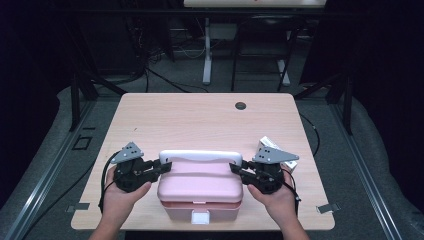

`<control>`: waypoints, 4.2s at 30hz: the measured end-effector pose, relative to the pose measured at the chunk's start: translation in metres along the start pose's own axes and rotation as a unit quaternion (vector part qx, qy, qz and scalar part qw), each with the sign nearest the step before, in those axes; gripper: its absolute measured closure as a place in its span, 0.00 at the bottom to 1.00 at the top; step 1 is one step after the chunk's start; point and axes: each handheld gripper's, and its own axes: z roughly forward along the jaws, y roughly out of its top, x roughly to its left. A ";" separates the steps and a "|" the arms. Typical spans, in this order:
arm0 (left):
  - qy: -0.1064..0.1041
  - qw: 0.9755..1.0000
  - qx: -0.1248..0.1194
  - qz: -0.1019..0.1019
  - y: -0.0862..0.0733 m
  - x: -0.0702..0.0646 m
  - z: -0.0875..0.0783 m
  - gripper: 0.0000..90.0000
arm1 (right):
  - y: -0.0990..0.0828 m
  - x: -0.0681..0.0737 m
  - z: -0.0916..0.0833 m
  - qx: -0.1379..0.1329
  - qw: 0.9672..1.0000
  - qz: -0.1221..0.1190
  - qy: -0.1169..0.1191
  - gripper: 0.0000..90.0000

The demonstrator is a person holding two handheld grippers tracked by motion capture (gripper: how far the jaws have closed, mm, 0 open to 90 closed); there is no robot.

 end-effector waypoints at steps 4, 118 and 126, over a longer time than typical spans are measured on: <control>0.001 1.000 -0.004 -0.004 0.007 0.001 -0.002 0.81 | 0.009 -0.001 -0.001 0.007 1.000 -0.002 -0.001 0.82; -0.053 0.998 0.010 0.018 -0.012 -0.023 -0.021 1.00 | -0.001 -0.010 -0.035 -0.020 0.999 0.031 -0.040 0.84; -0.048 0.999 0.005 0.023 0.000 -0.021 -0.021 0.99 | -0.023 -0.010 -0.032 -0.007 0.998 0.044 -0.040 0.83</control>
